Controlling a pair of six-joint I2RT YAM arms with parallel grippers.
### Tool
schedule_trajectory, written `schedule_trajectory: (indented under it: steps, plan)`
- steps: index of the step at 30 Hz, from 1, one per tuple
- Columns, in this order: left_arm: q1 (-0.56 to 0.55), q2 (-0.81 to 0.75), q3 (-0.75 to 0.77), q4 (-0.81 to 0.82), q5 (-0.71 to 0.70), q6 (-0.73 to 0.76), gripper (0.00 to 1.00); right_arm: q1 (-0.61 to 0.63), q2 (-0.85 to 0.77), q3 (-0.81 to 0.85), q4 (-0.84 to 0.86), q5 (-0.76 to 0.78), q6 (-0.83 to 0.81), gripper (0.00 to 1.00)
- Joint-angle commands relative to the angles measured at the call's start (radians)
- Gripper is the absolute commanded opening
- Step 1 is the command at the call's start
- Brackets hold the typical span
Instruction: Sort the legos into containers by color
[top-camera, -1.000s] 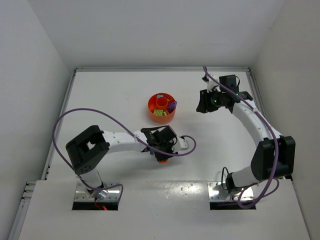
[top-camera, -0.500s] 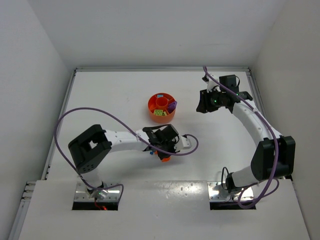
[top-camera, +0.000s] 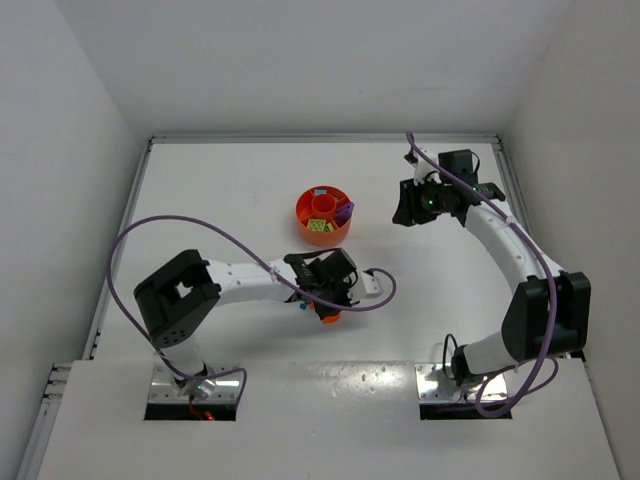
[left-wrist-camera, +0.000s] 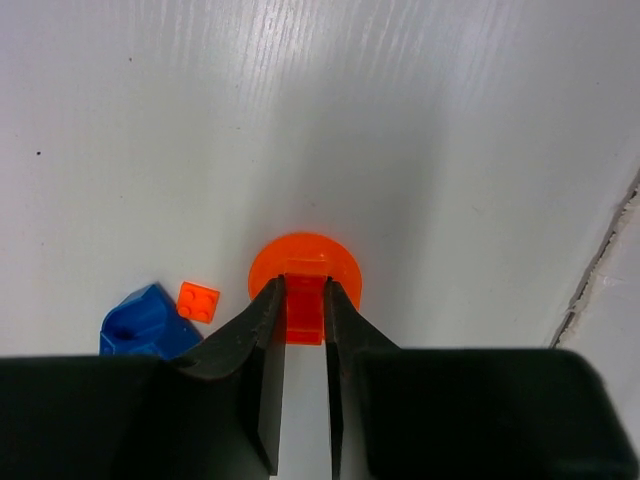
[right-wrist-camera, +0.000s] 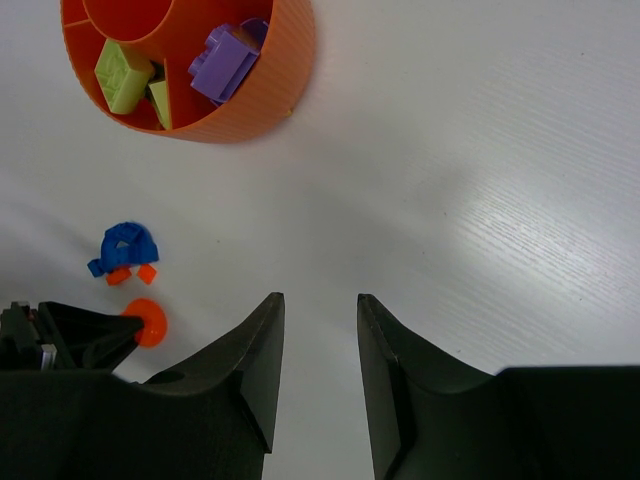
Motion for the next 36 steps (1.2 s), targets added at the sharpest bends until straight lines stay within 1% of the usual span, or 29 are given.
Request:
schedule_trajectory:
  steps: [1, 8, 11, 12, 14, 15, 18, 19, 21, 22, 23, 25, 28, 30, 32, 36]
  plan:
    - [-0.015, -0.069, 0.022, -0.015, 0.017, -0.002, 0.00, -0.003, 0.001, 0.012, 0.020, -0.017, 0.010, 0.36]
    - [0.066, -0.182, 0.085, -0.089, 0.081, -0.029, 0.00, -0.003, 0.001, 0.012, 0.020, -0.017, 0.010, 0.36]
    - [0.141, -0.234, 0.122, -0.118, 0.127, -0.040, 0.00, -0.003, 0.001, 0.021, 0.020, -0.026, 0.010, 0.36]
    - [0.200, -0.235, 0.145, -0.118, 0.143, -0.040, 0.00, -0.003, 0.001, 0.021, 0.020, -0.026, 0.010, 0.36]
    - [0.270, -0.248, 0.171, -0.143, 0.193, -0.063, 0.00, -0.003, 0.001, 0.021, 0.020, -0.026, 0.010, 0.36]
    - [0.337, -0.259, 0.198, -0.152, 0.206, -0.063, 0.00, -0.003, 0.001, 0.021, 0.020, -0.026, 0.010, 0.36]
    - [0.429, -0.259, 0.240, -0.152, 0.253, -0.072, 0.00, -0.003, 0.010, 0.021, 0.020, -0.026, 0.010, 0.36]
    - [0.481, -0.250, 0.272, -0.152, 0.269, -0.072, 0.00, -0.003, 0.010, 0.030, 0.020, -0.026, 0.010, 0.36]
    - [0.531, -0.229, 0.307, -0.152, 0.314, -0.084, 0.00, -0.003, 0.021, 0.030, 0.020, -0.035, 0.010, 0.36]
    - [0.579, -0.197, 0.344, -0.152, 0.337, -0.084, 0.00, -0.003, 0.021, 0.041, 0.020, -0.035, 0.010, 0.36]
    - [0.603, -0.178, 0.361, -0.152, 0.386, -0.110, 0.00, -0.003, 0.030, 0.041, 0.020, -0.035, 0.010, 0.36]
    - [0.665, -0.125, 0.406, -0.141, 0.440, -0.132, 0.00, -0.003, 0.030, 0.041, 0.020, -0.035, 0.010, 0.36]
    - [0.730, -0.078, 0.449, -0.074, 0.548, -0.202, 0.00, -0.003, 0.030, 0.050, 0.020, -0.035, 0.010, 0.36]
    - [0.750, -0.017, 0.481, -0.064, 0.639, -0.261, 0.00, -0.003, 0.030, 0.041, 0.020, -0.035, 0.010, 0.36]
    - [0.769, 0.023, 0.502, -0.023, 0.696, -0.326, 0.00, -0.003, 0.030, 0.041, 0.020, -0.035, 0.010, 0.36]
    - [0.795, 0.080, 0.503, 0.064, 0.749, -0.403, 0.00, -0.003, 0.030, 0.041, 0.020, -0.035, 0.010, 0.36]
